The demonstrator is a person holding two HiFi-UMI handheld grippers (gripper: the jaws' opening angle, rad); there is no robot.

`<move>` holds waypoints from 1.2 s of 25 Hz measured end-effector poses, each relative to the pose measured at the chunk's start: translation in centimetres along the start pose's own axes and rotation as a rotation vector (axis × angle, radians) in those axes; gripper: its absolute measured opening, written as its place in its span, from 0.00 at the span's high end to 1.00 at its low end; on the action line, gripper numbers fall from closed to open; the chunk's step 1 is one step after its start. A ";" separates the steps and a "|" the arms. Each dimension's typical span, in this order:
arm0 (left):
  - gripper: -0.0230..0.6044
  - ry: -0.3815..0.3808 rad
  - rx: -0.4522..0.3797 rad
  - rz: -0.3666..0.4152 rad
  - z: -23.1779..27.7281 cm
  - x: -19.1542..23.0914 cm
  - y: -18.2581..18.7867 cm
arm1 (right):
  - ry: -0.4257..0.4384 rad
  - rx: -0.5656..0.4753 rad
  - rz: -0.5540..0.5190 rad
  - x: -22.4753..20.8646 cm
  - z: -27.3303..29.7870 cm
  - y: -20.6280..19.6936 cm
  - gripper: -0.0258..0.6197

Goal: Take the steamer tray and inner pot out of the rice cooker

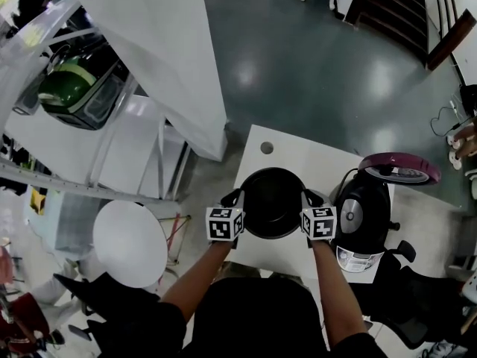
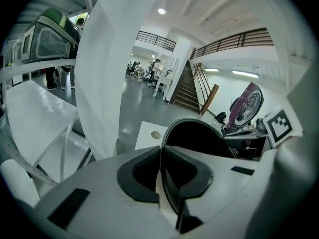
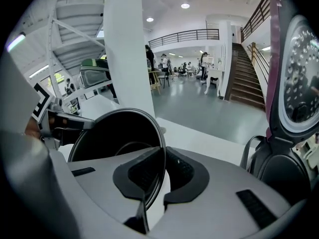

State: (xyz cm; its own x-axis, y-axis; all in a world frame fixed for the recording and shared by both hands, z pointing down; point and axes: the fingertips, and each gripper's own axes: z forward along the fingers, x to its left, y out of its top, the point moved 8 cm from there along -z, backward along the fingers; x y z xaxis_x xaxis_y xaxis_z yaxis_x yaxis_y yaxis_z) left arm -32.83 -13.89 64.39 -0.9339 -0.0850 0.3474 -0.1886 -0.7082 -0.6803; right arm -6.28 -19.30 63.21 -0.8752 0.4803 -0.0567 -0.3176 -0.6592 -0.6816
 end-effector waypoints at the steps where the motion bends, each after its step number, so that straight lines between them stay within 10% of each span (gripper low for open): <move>1: 0.92 0.002 0.007 -0.006 0.2 0.2 -0.2 | 0.001 0.009 0.002 0.0 0.3 -0.3 0.92; 30: 0.92 -0.020 0.101 -0.023 4.2 2.0 -2.3 | -0.005 0.092 0.004 -0.8 4.5 -2.5 0.92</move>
State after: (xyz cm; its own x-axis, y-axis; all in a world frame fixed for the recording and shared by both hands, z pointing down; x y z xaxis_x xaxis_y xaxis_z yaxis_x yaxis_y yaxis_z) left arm -32.99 -15.38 69.31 -0.9232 -0.0811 0.3756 -0.1774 -0.7770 -0.6039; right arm -6.42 -20.60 68.25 -0.8785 0.4745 -0.0556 -0.3458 -0.7119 -0.6113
